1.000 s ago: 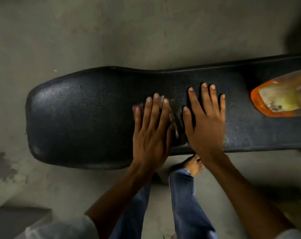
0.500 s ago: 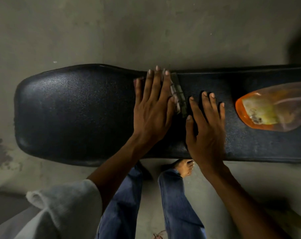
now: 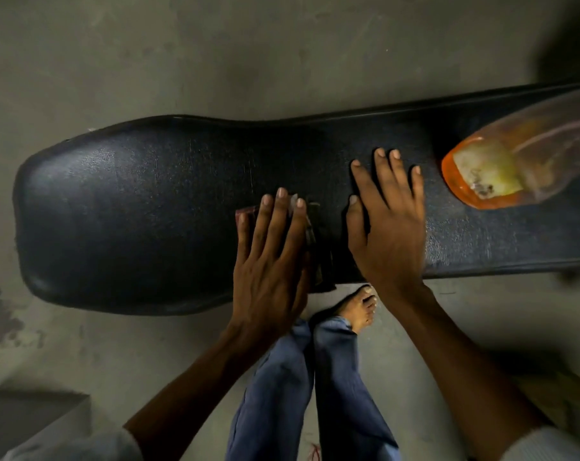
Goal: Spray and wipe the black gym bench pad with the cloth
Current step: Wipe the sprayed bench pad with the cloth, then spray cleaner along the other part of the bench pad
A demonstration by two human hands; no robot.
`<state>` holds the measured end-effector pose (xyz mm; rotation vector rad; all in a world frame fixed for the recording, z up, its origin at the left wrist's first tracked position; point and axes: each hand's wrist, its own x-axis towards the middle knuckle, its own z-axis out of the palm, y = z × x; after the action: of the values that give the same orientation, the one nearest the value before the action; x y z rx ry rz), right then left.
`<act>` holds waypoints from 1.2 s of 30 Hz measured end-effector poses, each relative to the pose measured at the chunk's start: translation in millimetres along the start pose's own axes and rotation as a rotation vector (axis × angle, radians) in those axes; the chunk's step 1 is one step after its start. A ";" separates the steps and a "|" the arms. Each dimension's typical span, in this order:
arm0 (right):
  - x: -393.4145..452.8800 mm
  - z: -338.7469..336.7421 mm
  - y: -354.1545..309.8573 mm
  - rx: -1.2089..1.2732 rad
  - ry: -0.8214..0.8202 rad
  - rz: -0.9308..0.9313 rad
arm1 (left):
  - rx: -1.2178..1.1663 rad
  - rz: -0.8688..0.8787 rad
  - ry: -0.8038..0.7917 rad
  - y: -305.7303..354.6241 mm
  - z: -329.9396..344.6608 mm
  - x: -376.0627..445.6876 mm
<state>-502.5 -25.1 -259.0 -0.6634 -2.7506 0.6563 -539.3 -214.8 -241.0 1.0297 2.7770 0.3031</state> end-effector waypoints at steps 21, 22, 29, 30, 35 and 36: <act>-25.2 -46.0 -20.0 0.238 0.203 0.208 | -0.309 0.042 0.143 39.8 -18.2 58.8; -29.0 -50.2 -17.5 0.245 0.237 0.224 | -0.374 0.043 0.147 47.3 -17.9 61.2; -41.6 -79.6 3.3 0.246 0.410 0.328 | -0.677 0.020 0.027 109.1 -33.9 116.5; -43.4 -83.7 6.8 0.251 0.428 0.333 | -0.701 0.015 -0.013 120.0 -35.6 125.5; -54.6 -100.1 18.5 0.261 0.514 0.370 | -0.778 0.019 -0.141 155.7 -28.9 157.1; -56.8 -102.6 20.4 0.262 0.529 0.383 | -0.781 0.020 -0.134 158.1 -24.2 159.5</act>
<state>-412.3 1.7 -186.2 -1.1244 -2.0304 0.7668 -565.5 4.1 -192.0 0.8170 2.1871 1.1487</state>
